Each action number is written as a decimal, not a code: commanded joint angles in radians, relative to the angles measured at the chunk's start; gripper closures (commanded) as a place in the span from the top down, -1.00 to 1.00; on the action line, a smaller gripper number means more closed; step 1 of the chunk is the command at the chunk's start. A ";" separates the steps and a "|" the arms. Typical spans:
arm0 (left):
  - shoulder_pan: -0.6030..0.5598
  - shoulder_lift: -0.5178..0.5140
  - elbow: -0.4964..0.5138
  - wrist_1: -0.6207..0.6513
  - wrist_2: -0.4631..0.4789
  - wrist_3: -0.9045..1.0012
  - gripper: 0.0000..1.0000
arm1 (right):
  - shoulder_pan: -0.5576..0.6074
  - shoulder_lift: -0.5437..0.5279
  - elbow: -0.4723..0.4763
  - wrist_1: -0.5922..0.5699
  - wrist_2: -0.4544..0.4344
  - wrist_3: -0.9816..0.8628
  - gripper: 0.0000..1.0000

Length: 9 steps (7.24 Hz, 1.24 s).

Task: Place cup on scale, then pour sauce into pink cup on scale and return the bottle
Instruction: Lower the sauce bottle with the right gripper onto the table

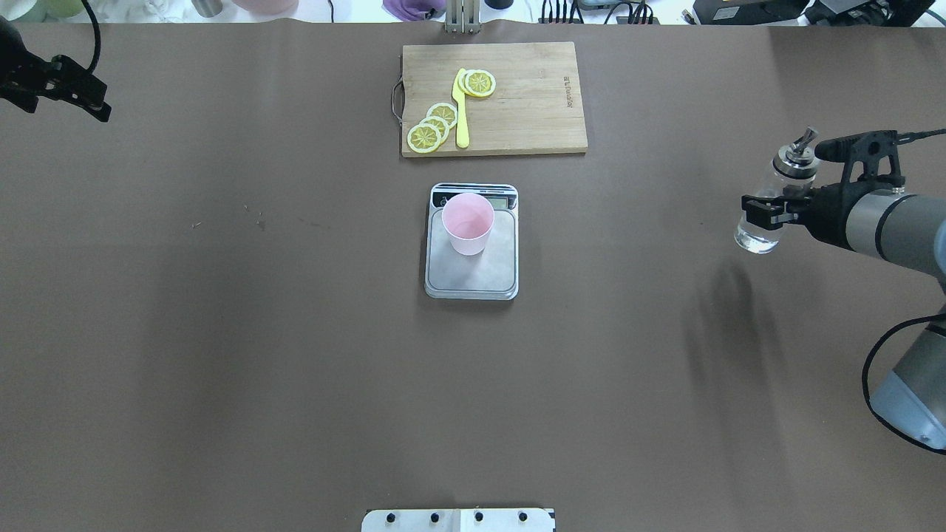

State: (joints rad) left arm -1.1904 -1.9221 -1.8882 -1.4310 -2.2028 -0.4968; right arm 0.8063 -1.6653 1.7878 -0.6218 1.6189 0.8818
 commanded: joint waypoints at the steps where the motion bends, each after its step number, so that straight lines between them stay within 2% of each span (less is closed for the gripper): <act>1: 0.000 0.000 -0.005 0.001 0.000 0.000 0.94 | 0.036 -0.019 -0.130 0.171 0.001 -0.006 -1.00; 2: -0.002 0.000 -0.008 0.006 0.000 0.000 0.94 | 0.060 -0.010 -0.215 0.295 0.006 -0.007 -1.00; 5: -0.002 -0.026 -0.034 0.081 0.002 0.000 0.94 | 0.079 -0.011 -0.228 0.307 -0.019 -0.027 -1.00; 6: -0.002 -0.026 -0.034 0.081 0.002 0.000 0.94 | 0.077 -0.017 -0.234 0.307 -0.046 -0.030 -1.00; 9: -0.002 -0.026 -0.034 0.081 0.003 0.000 0.94 | 0.076 -0.014 -0.263 0.307 -0.042 -0.040 -1.00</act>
State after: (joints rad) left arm -1.1919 -1.9479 -1.9219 -1.3497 -2.2009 -0.4970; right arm 0.8833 -1.6825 1.5381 -0.3146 1.5774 0.8433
